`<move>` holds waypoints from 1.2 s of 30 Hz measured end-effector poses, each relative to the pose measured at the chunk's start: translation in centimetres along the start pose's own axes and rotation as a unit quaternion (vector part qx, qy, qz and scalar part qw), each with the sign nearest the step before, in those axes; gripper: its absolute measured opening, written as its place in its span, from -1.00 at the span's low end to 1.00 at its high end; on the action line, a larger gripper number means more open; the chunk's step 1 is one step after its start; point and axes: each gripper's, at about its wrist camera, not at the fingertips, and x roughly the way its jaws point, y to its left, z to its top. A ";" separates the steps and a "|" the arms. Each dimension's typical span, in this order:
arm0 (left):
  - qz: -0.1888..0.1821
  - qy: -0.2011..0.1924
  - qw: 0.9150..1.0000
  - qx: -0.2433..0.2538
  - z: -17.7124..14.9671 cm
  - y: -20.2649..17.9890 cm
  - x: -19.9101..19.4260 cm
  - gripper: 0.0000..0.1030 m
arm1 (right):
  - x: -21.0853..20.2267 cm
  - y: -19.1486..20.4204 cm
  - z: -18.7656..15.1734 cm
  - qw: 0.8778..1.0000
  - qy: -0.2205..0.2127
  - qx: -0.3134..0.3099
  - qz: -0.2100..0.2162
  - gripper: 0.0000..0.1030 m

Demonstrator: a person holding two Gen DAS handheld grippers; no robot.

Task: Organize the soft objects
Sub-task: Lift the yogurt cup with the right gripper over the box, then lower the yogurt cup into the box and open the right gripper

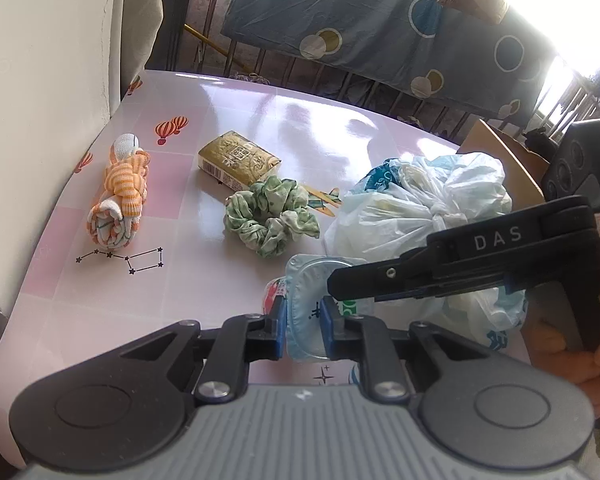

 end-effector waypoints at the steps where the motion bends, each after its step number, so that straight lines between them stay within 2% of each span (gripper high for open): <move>1: 0.002 -0.003 1.000 0.004 0.1 -0.3 -0.3 -0.71 | -0.1 0.0 -0.1 1.000 0.002 0.005 0.001 -0.49; 7: 0.005 -0.019 1.000 0.017 0.6 -2.2 -2.2 -0.71 | -2.1 -0.1 -0.8 0.999 -0.004 0.028 0.022 -0.49; 12: -0.002 -0.047 0.998 0.049 1.6 -5.5 -4.6 -0.71 | -6.2 0.1 -1.2 0.998 -0.028 0.041 0.043 -0.49; 18: -0.035 -0.088 0.991 0.097 3.4 -11.9 -6.9 -0.71 | -14.6 -0.3 -1.8 0.993 -0.095 0.044 0.058 -0.49; 24: -0.095 -0.106 0.977 0.160 5.0 -20.5 -6.9 -0.71 | -24.9 -3.2 -4.2 0.982 -0.174 0.062 0.047 -0.49; 27: -0.127 -0.094 0.970 0.183 5.3 -25.0 -5.5 -0.70 | -29.3 -5.7 -5.8 0.975 -0.200 0.085 0.033 -0.48; 31: -0.163 -0.054 0.965 0.197 4.8 -29.8 -2.6 -0.71 | -33.4 -9.6 -8.4 0.968 -0.217 0.124 0.002 -0.49; 36: -0.167 0.013 0.965 0.200 3.0 -33.3 1.0 -0.71 | -34.9 -14.7 -10.6 0.966 -0.189 0.174 -0.015 -0.48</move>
